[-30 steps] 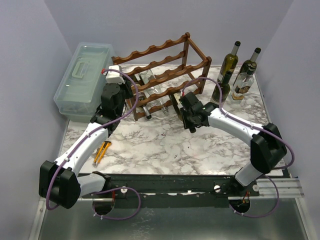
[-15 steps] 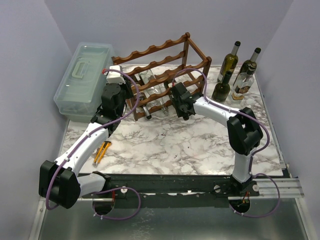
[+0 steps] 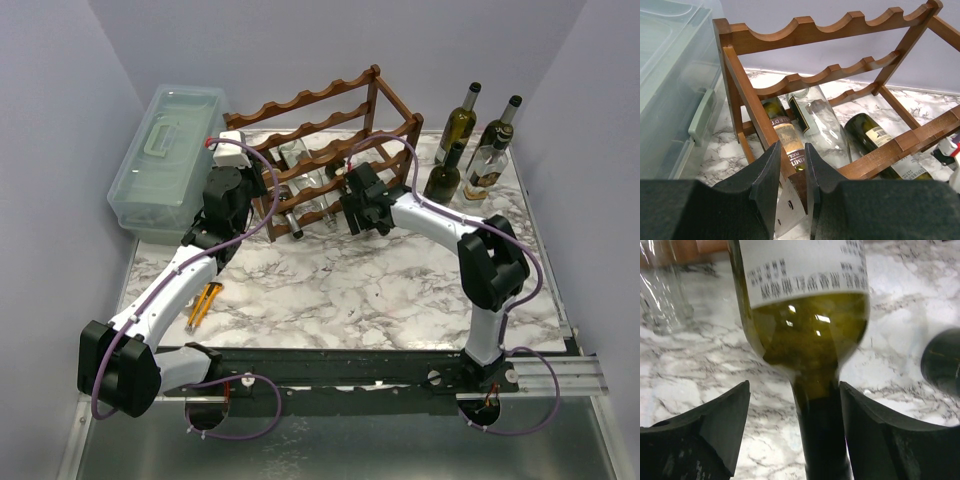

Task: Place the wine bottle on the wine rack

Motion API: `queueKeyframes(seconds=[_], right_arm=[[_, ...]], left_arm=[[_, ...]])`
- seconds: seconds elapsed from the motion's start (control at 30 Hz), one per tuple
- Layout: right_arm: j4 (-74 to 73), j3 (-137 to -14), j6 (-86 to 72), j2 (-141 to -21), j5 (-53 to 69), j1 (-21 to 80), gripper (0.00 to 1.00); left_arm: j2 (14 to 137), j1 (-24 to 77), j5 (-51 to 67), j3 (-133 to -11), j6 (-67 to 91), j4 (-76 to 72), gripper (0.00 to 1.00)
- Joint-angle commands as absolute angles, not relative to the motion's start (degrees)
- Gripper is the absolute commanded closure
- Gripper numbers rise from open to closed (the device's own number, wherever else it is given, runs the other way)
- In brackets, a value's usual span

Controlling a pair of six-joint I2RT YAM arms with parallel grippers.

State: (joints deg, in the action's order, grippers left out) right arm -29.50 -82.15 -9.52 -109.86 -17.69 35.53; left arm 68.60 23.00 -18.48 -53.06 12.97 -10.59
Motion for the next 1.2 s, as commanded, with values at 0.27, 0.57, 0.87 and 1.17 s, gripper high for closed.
queueKeyframes(seconds=[0.27,0.57,0.87,1.17], right_arm=[[-35.4,-74.2,-11.5,-97.2,-19.2,35.7,0.33],[-32.8,-71.9,-10.8,-95.6,-18.8,35.7,0.48],[-30.7,-75.3,-10.2,-102.5,-19.7,35.7,0.86],[-25.4,-75.9,-6.7,-107.8,-26.1,35.7,0.99]], left_arm=[[70.1,23.6,-16.4,-54.2,13.5,-7.9,0.73],[70.2,23.6,-15.6,-54.2,14.3,-7.8,0.73],[70.6,23.7,-15.8,-54.3,14.1,-7.8,0.73],[70.5,23.6,-15.6,-54.4,14.2,-7.7,0.73]])
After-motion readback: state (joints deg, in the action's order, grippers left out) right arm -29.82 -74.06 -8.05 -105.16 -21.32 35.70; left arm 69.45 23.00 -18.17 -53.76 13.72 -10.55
